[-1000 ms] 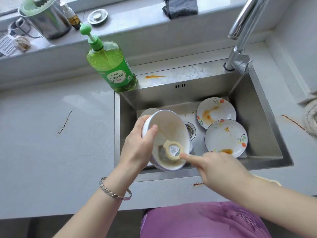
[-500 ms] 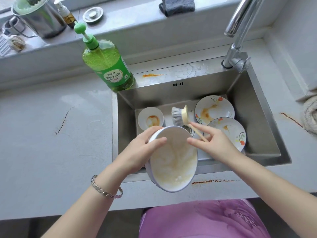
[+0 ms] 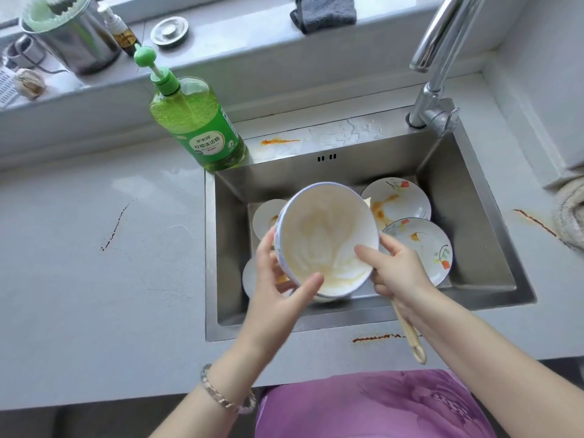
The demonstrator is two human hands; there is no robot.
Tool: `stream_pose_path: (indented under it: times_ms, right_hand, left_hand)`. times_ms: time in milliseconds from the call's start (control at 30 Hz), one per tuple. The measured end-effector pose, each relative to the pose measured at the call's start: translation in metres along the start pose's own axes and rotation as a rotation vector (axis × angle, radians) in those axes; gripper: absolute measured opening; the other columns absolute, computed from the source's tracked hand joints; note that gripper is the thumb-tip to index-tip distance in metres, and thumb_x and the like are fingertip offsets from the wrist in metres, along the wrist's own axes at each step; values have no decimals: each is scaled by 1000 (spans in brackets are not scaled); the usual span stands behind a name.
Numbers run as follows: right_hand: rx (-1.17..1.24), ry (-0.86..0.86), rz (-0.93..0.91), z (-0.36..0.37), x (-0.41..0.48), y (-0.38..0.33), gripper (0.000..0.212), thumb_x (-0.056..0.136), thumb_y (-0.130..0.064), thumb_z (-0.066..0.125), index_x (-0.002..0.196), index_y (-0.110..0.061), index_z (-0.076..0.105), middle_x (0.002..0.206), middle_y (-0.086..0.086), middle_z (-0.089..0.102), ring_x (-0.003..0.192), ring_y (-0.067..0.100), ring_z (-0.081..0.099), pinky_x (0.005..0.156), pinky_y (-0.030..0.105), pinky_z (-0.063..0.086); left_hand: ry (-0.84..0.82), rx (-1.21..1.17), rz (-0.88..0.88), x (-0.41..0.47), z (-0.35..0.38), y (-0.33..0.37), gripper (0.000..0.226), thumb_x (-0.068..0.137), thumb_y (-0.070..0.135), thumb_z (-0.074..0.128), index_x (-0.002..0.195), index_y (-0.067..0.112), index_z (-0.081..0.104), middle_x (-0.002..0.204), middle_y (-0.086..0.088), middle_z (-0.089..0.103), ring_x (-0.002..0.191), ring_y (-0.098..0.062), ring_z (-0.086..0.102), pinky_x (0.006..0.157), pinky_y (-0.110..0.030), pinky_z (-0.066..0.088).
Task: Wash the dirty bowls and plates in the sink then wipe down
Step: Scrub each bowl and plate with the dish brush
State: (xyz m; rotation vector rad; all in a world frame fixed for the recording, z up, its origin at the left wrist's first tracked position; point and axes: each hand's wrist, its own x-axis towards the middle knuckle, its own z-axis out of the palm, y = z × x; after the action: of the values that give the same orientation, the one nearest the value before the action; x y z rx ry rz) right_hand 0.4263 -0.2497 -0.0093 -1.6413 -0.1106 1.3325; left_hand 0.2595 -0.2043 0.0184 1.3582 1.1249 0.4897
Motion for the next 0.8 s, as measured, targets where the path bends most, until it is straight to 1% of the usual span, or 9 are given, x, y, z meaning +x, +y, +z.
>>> stream_pose_path:
  times_ms: [67, 167, 300, 433, 500, 567, 667, 733, 800]
  right_hand:
    - [69, -35, -14, 11, -5, -5, 23, 89, -6, 56, 108, -18, 62, 64, 3, 44, 29, 3, 25, 31, 13, 19]
    - [33, -100, -73, 22, -15, -10, 16, 90, -19, 59, 105, -21, 62, 62, 0, 43, 34, 4, 19, 33, 14, 16]
    - [-109, 44, -360, 7, -27, -31, 27, 96, -25, 46, 119, -39, 51, 69, 4, 60, 31, 1, 41, 36, 7, 30]
    - [-733, -154, -584, -13, -40, -48, 34, 95, -25, 47, 117, -50, 53, 52, -8, 50, 44, 5, 44, 45, 15, 35]
    - [-1240, -238, -581, -11, -41, -43, 34, 96, -34, 42, 120, -57, 49, 68, -7, 62, 60, 11, 55, 57, 31, 38]
    - [-1433, -204, -582, -5, -43, -34, 36, 98, -35, 37, 125, -57, 43, 95, -3, 68, 86, 21, 60, 63, 33, 35]
    - [-1186, -381, -482, 12, -52, -25, 36, 98, -29, 39, 126, -49, 49, 90, -18, 67, 76, -1, 60, 58, 15, 34]
    - [-889, -525, -312, 19, -58, -25, 33, 98, -24, 41, 121, -42, 56, 51, -21, 50, 42, 0, 45, 45, 10, 31]
    - [-810, -546, -235, 13, -55, -26, 32, 98, -24, 42, 119, -42, 58, 38, -14, 37, 36, 7, 27, 40, 11, 24]
  left_hand:
    - [114, -109, 54, -4, 16, -5, 84, 70, 29, 70, 140, 38, 23, 128, 12, 51, 108, 1, 58, 86, -15, 48]
    - [362, -202, 192, 5, 19, 3, 56, 80, 18, 49, 133, 28, 34, 123, 13, 51, 106, 8, 54, 85, -8, 42]
    - [463, -126, 217, 20, -7, 7, 45, 73, 31, 47, 118, 35, 48, 116, 12, 58, 107, -3, 55, 88, -20, 45]
    - [362, 155, 211, 24, -28, 4, 53, 69, 42, 40, 122, 38, 48, 106, 37, 54, 99, 5, 53, 78, -21, 44]
    - [342, 245, 206, 22, -31, 7, 51, 72, 37, 41, 122, 42, 47, 105, 42, 52, 97, 11, 51, 76, -13, 41]
    - [332, 311, 206, 19, -29, 12, 52, 73, 29, 41, 123, 42, 46, 107, 36, 54, 99, 7, 51, 78, -11, 41]
    - [311, 375, 186, 19, -23, 15, 54, 72, 26, 41, 124, 39, 46, 107, 14, 60, 99, -14, 54, 82, -32, 47]
    - [315, 344, 165, 21, -23, 13, 51, 72, 25, 40, 121, 39, 48, 100, 15, 60, 94, -11, 55, 79, -32, 48]
    - [330, 338, 149, 22, -30, 10, 51, 72, 24, 39, 119, 39, 50, 97, 19, 60, 90, -3, 54, 73, -23, 45]
